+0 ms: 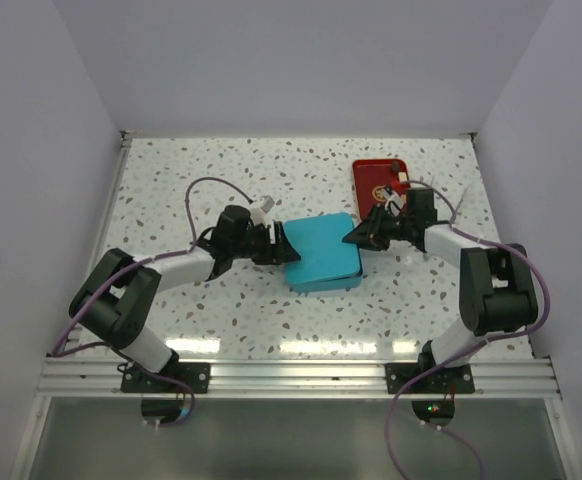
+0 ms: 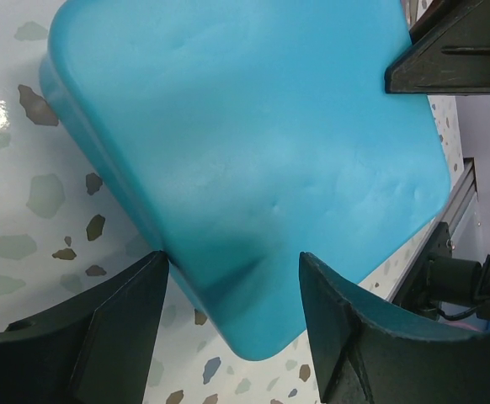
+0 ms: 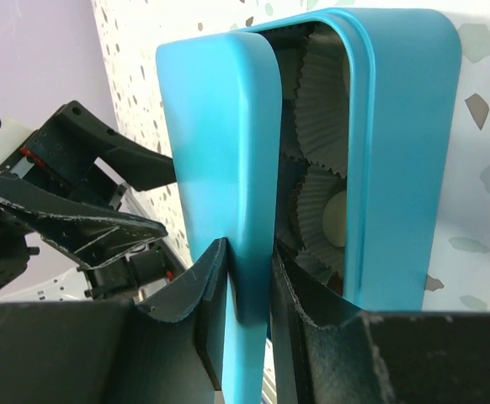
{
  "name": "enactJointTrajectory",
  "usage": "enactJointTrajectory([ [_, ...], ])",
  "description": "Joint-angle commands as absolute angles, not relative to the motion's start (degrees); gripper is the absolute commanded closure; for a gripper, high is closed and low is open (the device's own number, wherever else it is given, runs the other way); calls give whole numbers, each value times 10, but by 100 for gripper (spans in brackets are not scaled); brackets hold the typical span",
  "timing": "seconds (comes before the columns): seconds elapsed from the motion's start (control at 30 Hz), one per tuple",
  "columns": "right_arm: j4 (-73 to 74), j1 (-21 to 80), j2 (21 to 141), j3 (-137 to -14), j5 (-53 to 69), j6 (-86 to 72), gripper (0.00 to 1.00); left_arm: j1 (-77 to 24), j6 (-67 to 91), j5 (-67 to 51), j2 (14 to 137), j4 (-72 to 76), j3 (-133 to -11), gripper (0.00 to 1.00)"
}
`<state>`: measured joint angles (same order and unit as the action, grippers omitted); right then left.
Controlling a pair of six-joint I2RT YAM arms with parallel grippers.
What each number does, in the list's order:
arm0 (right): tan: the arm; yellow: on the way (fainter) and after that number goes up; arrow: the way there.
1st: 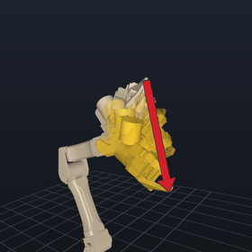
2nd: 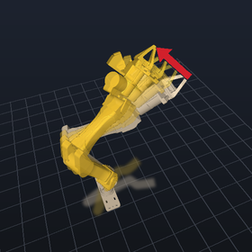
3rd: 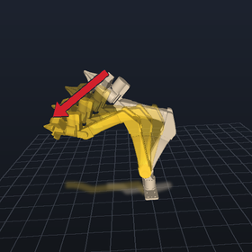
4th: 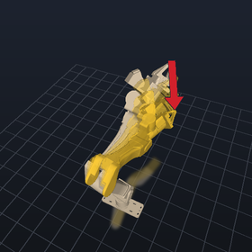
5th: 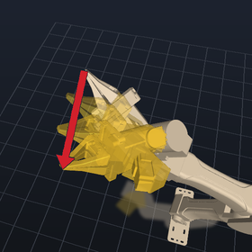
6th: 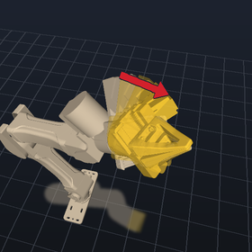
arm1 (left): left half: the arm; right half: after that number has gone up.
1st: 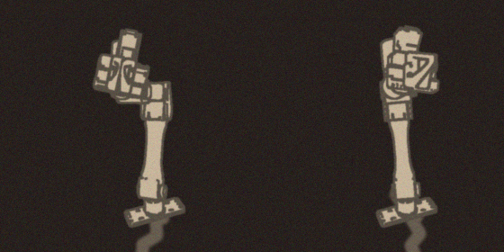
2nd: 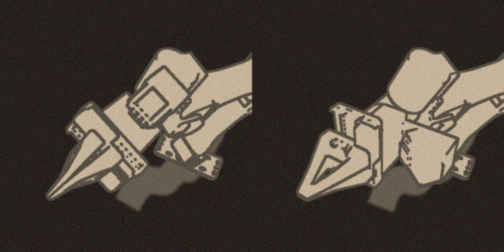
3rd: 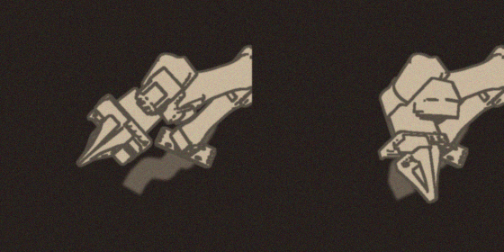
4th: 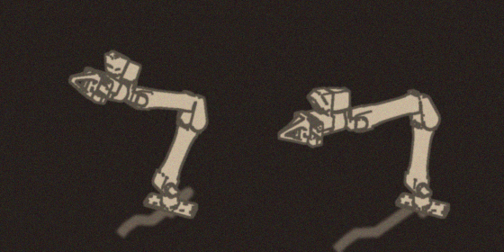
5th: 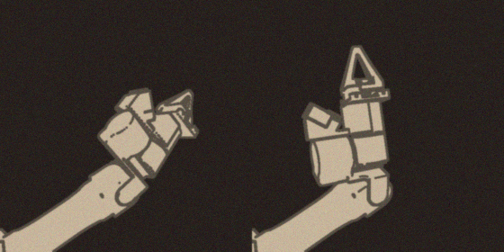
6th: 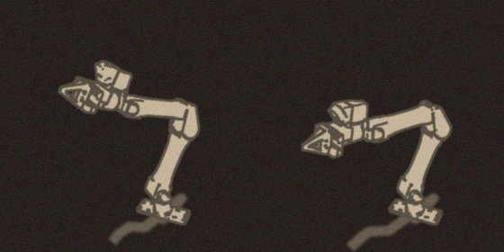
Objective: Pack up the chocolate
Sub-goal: Close the box lid on the packing box.
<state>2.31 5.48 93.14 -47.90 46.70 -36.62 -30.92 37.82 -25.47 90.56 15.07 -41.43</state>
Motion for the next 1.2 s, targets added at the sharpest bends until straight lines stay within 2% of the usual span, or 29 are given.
enactJointTrajectory([
  [0.0,18,53,938,-468,450,-334,79,-326,389,-260,896,164,-446,32],
  [0.13,27,54,938,-472,444,-324,74,-336,400,-261,890,171,-454,32],
  [0.47,45,52,933,-475,438,-311,53,-348,414,-254,871,177,-469,33],
  [1.0,102,52,903,-479,409,-271,49,-352,403,-243,875,148,-475,33],
  [1.17,102,51,909,-478,405,-267,42,-352,399,-236,868,141,-475,33],
])
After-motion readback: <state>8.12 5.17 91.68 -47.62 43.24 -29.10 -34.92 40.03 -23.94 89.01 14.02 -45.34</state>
